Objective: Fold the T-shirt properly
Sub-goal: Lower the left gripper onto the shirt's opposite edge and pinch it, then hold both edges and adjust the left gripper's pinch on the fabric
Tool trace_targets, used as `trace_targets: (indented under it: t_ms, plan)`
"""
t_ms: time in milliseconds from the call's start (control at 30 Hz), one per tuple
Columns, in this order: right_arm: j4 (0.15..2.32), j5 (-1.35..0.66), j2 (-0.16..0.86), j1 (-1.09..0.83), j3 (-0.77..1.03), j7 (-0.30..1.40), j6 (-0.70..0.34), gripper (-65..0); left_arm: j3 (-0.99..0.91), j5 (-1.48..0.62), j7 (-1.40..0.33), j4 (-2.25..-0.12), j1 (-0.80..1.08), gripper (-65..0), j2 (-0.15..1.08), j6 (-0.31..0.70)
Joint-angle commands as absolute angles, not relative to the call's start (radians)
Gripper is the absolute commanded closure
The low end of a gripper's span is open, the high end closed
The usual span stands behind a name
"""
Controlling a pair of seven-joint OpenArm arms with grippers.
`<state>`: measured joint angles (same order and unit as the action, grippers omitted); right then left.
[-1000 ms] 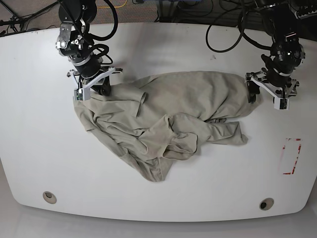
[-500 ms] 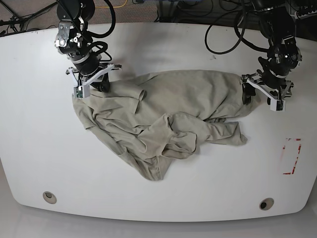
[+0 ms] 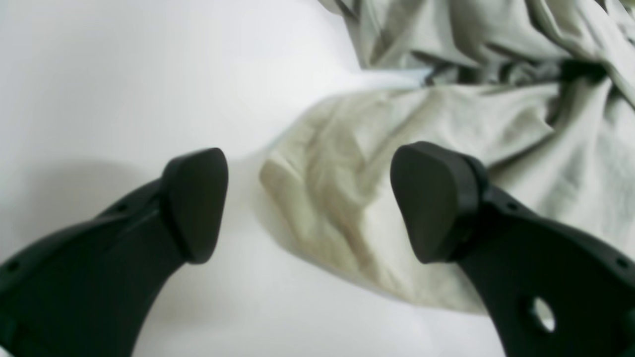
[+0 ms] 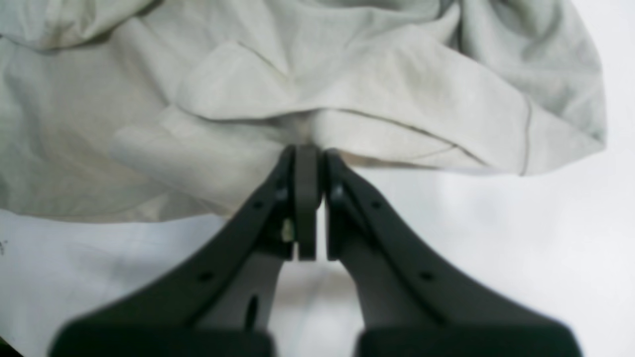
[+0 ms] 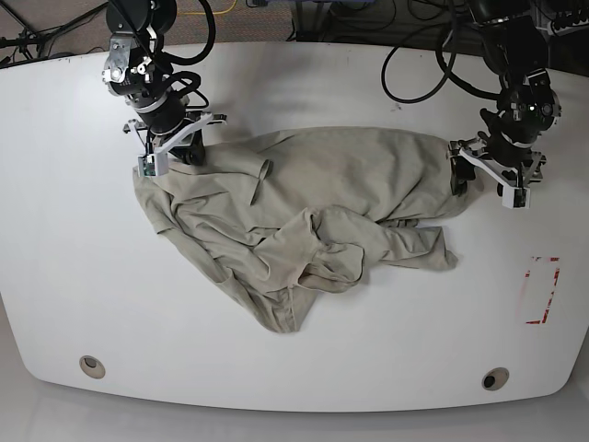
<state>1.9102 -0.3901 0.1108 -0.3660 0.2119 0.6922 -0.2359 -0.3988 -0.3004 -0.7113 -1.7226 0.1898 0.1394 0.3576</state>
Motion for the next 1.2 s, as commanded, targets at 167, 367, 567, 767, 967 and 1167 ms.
trace_targets:
  t_ms: [167,367,567,767,967,1167]
  plan:
    - [1.929,-0.397,0.113,-0.366,0.210,0.676,-0.241,-0.2,-0.406,-0.304,-0.702,-1.752,0.174,-43.3,0.152,0.375]
    - [1.928,-0.397,0.112,-0.365,0.209,0.679,-0.241,-0.2,-0.410,-0.301,-0.715,-1.747,0.168,-34.6,0.151,0.393]
    - [1.930,-0.398,0.114,-0.364,0.206,0.678,-0.242,-0.3,-0.407,-0.306,-0.720,-1.757,0.161,-42.6,0.152,0.479]
    - [1.931,-0.396,0.115,-0.365,0.204,0.677,-0.243,-0.4,-0.404,-0.302,-0.722,-1.758,0.166,-51.3,0.152,0.510]
    - [1.933,-0.396,0.116,-0.367,0.202,0.677,-0.245,-0.5,-0.388,-0.299,-0.714,-1.761,0.178,-54.9,0.151,0.495]
    - [1.934,-0.396,0.115,-0.365,0.203,0.678,-0.245,-0.2,-0.374,-0.295,-0.719,-1.723,0.164,-54.5,0.152,0.499]
